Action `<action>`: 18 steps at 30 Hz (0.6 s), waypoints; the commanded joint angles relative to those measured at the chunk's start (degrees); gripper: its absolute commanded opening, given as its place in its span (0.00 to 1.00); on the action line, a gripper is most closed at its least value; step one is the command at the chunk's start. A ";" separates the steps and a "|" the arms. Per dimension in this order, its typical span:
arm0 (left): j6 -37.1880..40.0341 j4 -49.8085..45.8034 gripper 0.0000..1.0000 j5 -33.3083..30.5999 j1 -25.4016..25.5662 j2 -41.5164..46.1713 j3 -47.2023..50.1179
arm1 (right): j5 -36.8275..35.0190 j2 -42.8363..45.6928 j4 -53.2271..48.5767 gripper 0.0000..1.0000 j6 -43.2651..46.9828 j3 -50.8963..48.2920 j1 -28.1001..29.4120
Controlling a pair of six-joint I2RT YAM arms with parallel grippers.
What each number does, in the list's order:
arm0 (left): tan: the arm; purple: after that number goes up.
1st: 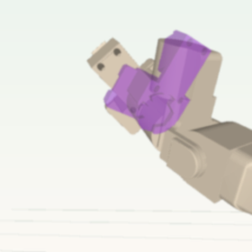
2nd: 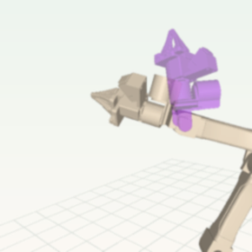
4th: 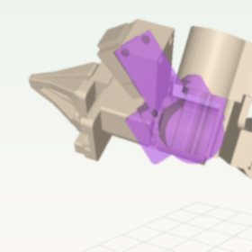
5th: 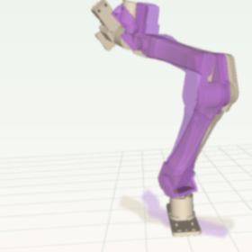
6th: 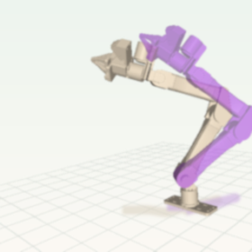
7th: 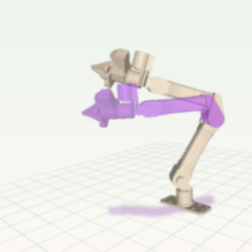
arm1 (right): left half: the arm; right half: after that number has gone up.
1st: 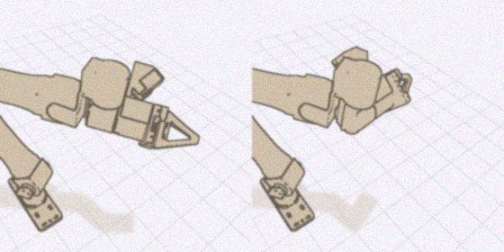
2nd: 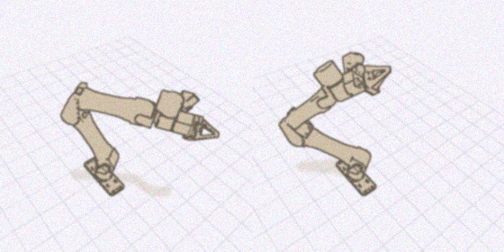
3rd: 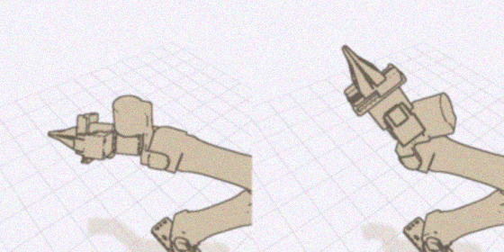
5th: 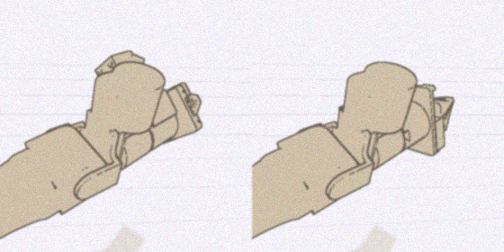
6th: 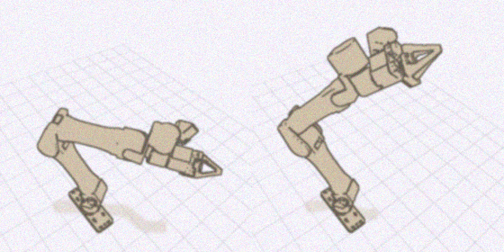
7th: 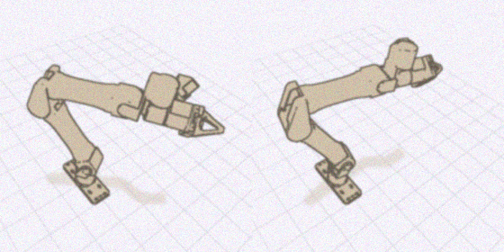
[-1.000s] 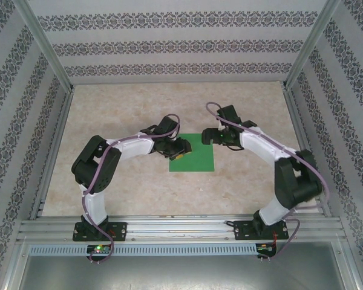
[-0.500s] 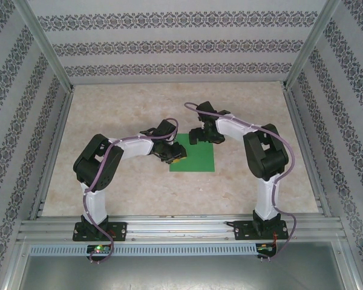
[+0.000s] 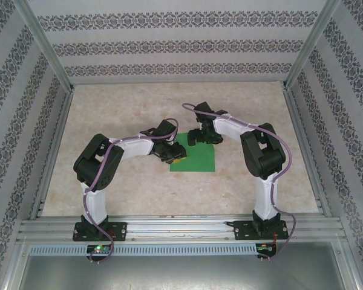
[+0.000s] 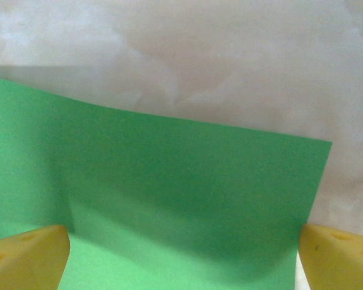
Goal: Fold a paper plane with a square sheet of paper (fold left side to right side)
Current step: Pick up the square sheet of paper from the center of the table.
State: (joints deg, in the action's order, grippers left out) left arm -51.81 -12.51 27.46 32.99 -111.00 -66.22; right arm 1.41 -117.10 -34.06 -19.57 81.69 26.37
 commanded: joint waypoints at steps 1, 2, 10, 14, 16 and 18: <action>0.05 -0.76 0.34 0.02 0.05 -2.93 1.88 | 4.85 1.34 -3.63 0.95 -2.11 -1.51 2.69; 0.04 -0.55 0.34 0.18 0.05 -2.91 1.96 | 4.87 1.71 -3.77 0.94 -2.14 -1.66 2.95; -0.98 2.10 0.34 1.53 0.04 -2.56 2.48 | 6.22 2.75 -4.59 0.81 -3.63 -2.24 4.30; -1.49 3.77 0.34 2.15 0.12 -2.21 2.91 | 7.22 2.58 -4.54 0.70 -3.63 -2.15 4.30; -1.78 4.79 0.35 2.33 0.09 -1.74 3.21 | 7.99 2.63 -4.43 0.66 -3.54 -2.15 4.22; -1.89 5.87 0.37 2.35 -0.03 -1.03 3.60 | 9.03 2.78 -3.96 0.59 -3.54 -2.23 3.93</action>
State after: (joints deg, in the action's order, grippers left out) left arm -52.56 -7.97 30.87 32.93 -111.26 -64.45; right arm 6.57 -115.77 -35.79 -22.94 80.44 29.15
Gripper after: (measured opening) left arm 0.362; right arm 0.612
